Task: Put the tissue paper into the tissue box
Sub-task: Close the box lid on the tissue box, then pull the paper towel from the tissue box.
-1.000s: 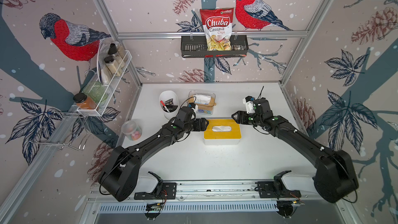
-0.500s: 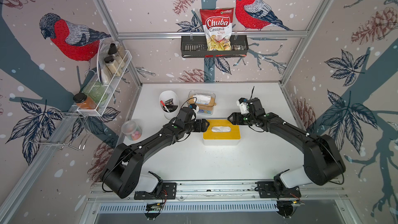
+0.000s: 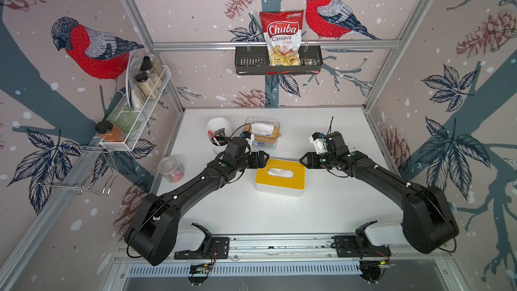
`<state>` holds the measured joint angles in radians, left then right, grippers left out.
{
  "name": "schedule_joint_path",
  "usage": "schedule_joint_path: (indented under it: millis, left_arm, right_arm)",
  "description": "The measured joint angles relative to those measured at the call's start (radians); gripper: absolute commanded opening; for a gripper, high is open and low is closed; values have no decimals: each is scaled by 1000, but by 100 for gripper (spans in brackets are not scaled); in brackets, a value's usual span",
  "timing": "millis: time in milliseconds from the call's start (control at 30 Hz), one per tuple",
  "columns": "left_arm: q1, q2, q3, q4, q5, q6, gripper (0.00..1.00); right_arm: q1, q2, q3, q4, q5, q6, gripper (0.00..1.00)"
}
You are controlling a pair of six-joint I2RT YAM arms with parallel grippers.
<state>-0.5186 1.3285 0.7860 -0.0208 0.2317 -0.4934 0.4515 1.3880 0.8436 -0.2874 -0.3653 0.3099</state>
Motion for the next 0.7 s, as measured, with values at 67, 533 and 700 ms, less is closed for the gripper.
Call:
schedule_joint_path:
  millis: [67,533,700]
  left_arm:
    - [0,0,5,-4,0,0,86]
    - [42,-74,67,-107,2,51,89]
    - [129,-144,51,-142,4,75,90]
  right_arm:
    - [0,1,-13,-14,8,-4,44]
    - [283,-24,141,-99,262,-116,48]
    - [469,87,227,-149,357,-234,42]
